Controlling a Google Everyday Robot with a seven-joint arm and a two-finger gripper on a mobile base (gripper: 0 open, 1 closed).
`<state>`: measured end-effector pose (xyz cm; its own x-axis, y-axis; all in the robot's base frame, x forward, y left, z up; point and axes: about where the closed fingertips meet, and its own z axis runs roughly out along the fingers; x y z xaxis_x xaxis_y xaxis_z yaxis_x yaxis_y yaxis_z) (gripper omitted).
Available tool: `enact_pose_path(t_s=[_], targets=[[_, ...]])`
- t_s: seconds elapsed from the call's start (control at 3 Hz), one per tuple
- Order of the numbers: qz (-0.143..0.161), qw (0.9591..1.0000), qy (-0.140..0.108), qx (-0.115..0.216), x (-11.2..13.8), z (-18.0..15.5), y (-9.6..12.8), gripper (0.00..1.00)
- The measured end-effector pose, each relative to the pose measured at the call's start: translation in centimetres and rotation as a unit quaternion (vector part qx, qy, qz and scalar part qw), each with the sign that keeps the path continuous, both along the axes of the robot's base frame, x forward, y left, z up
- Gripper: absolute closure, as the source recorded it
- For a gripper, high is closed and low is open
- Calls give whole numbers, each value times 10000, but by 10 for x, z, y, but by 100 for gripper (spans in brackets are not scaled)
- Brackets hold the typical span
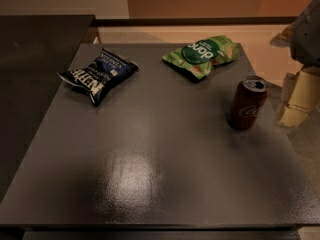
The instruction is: Move coke can near blue chip bag
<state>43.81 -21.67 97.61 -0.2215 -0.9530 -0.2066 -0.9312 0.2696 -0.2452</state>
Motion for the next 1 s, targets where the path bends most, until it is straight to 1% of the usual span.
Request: enact_pose_path(t_s=[0.33, 0.67, 1.0], targets=[[0, 10000, 0, 0, 0, 0, 0, 0], [37, 9999, -66, 70, 2, 3, 0, 0], [31, 9996, -60, 275, 15, 1, -2, 0]])
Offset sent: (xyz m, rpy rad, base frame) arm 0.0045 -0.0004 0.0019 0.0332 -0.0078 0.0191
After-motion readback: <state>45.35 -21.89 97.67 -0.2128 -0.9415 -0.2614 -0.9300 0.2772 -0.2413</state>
